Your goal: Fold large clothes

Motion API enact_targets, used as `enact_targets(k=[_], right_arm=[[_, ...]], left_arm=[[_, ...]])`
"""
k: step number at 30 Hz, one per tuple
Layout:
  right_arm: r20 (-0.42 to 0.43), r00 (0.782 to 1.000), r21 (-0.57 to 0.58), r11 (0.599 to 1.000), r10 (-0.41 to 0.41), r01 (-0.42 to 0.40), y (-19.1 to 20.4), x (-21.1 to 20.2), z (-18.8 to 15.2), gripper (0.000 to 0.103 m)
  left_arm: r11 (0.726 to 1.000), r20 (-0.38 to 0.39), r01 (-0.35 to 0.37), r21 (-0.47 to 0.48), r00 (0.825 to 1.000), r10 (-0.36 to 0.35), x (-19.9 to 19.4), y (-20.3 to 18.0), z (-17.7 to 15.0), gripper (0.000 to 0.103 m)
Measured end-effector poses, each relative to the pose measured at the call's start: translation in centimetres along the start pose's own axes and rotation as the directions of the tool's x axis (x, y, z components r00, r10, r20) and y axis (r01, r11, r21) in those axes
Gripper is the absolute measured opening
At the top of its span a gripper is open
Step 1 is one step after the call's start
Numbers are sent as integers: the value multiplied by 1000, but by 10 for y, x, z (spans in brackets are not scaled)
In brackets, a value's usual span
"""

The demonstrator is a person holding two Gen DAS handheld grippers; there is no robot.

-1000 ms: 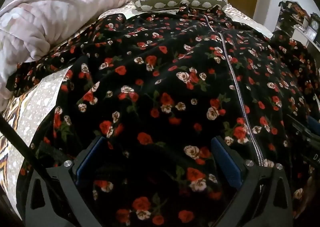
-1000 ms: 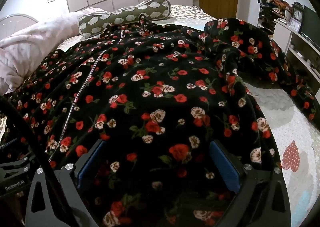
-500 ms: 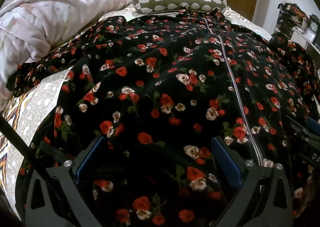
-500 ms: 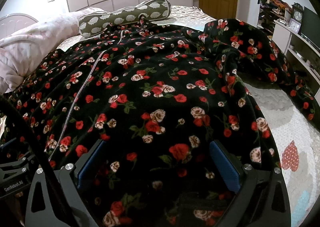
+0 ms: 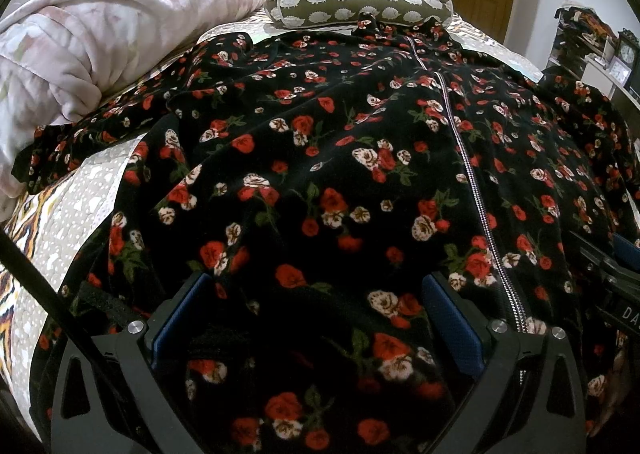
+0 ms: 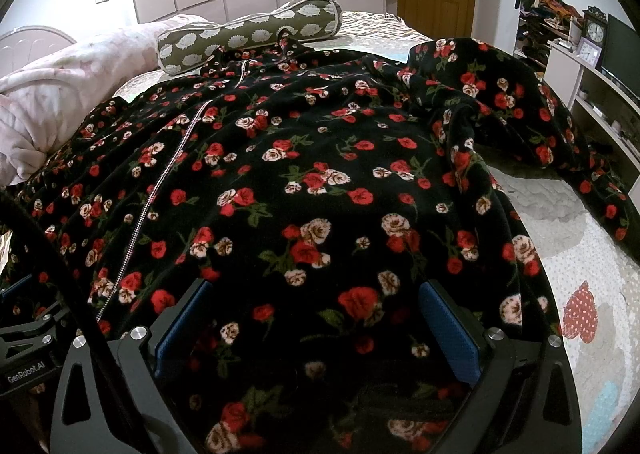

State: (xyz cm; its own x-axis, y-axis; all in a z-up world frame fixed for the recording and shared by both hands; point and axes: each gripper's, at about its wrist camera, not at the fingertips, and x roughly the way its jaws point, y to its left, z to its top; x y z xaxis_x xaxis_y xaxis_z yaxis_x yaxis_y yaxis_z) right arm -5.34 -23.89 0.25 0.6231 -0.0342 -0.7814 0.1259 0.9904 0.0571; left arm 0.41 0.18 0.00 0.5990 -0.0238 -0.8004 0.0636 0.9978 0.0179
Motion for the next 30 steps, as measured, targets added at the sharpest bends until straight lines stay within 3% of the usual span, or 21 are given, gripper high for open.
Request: enact_targets(k=[27,29,30], right_arm=[[-8,1000,1,1000,6,-6,-1,2,0,103],[-9,1000,1,1000,6,-6,-1,1,0,103],[-9,1000,2,1000,8,-8,-1,1,0,103]], left_arm=[[1000,6,23,-2,1000,-23,-9,1,3,102],[997,-18,70,-8,997,-71,-24,6,7,89],[996,-20,88,-22,996,-88,-32,10,8,87]])
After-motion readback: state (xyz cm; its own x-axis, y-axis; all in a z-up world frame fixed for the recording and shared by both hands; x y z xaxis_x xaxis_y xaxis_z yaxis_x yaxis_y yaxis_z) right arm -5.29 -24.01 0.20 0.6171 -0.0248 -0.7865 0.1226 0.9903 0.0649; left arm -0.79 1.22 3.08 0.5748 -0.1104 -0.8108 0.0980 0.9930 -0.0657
